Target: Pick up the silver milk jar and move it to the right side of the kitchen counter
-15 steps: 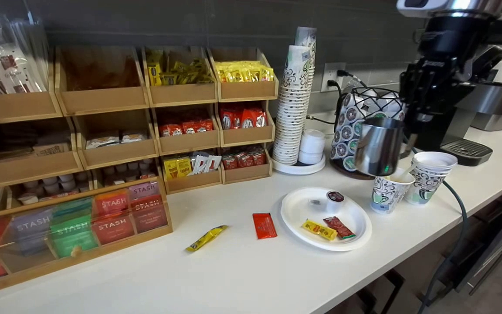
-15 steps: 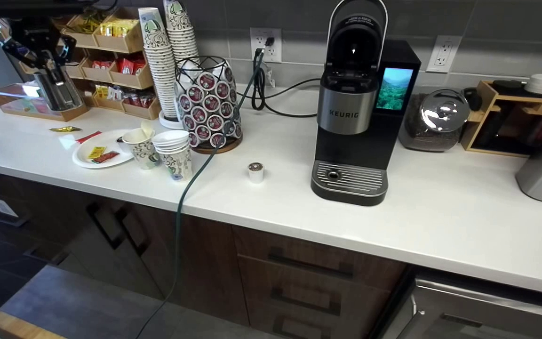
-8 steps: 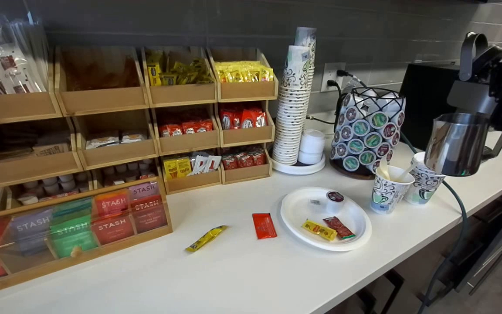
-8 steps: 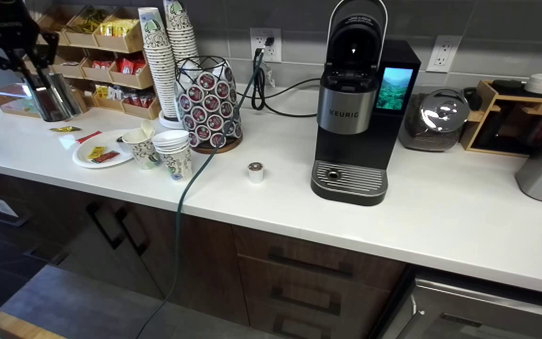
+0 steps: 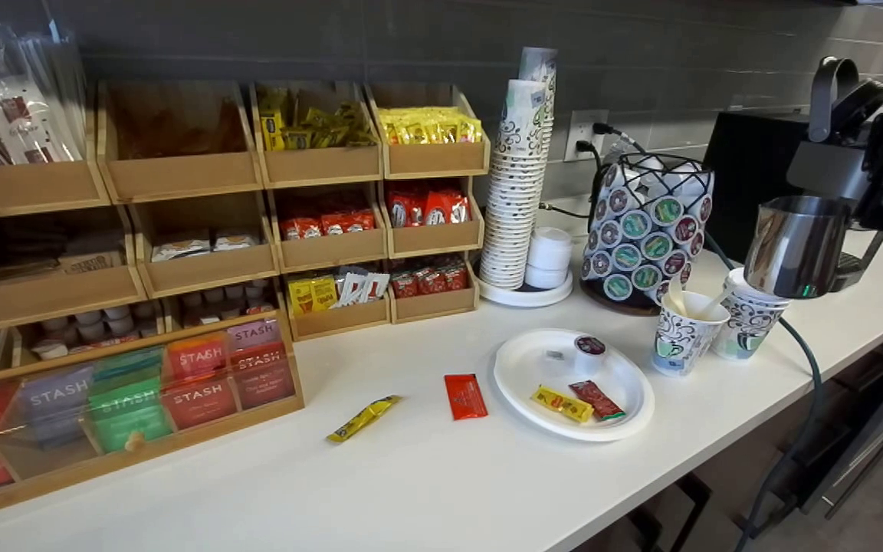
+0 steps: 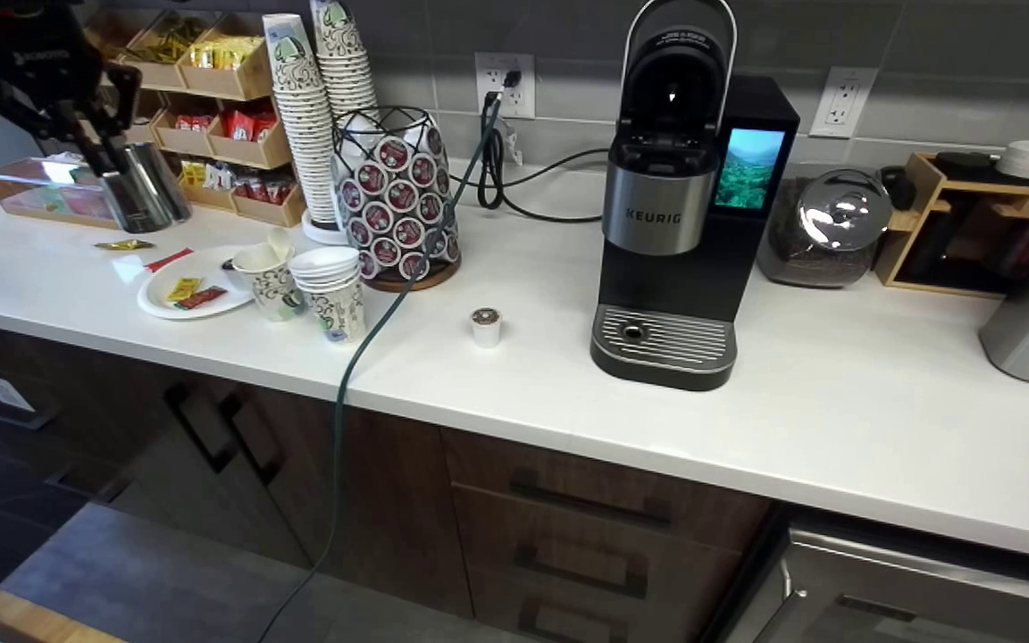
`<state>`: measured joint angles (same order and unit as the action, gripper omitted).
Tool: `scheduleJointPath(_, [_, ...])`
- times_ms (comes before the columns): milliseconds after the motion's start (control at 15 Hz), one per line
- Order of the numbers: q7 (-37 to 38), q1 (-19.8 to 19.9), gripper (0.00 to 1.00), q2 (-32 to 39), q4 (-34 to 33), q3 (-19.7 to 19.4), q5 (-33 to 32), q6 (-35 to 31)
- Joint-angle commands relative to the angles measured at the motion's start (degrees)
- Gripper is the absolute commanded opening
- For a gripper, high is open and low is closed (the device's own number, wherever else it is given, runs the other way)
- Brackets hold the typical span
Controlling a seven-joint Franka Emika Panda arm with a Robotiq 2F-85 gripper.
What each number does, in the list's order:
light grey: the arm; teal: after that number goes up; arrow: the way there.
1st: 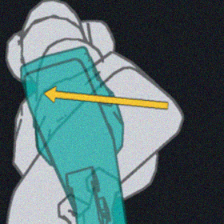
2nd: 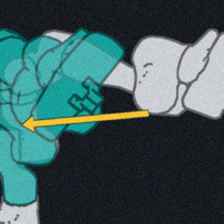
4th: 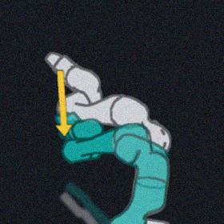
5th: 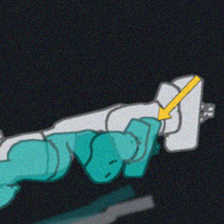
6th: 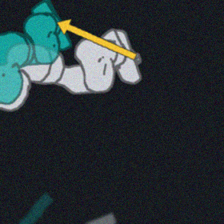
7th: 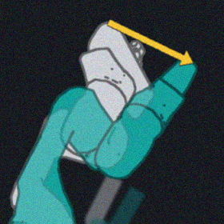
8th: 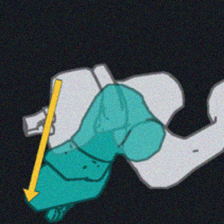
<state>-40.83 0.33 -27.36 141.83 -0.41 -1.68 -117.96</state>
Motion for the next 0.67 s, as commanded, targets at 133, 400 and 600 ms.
scheduleJointPath(133, [4.3, 6.6, 0.04, 6.9, -5.5, -10.1, -5.6, -5.5])
scheduleJointPath(400, [6.7, 11.1, 0.04, 12.1, -9.9, -16.0, -4.8, -8.6])
scheduleJointPath(600, [12.0, 12.9, 0.04, 17.1, -12.4, -18.0, -3.6, -11.2])
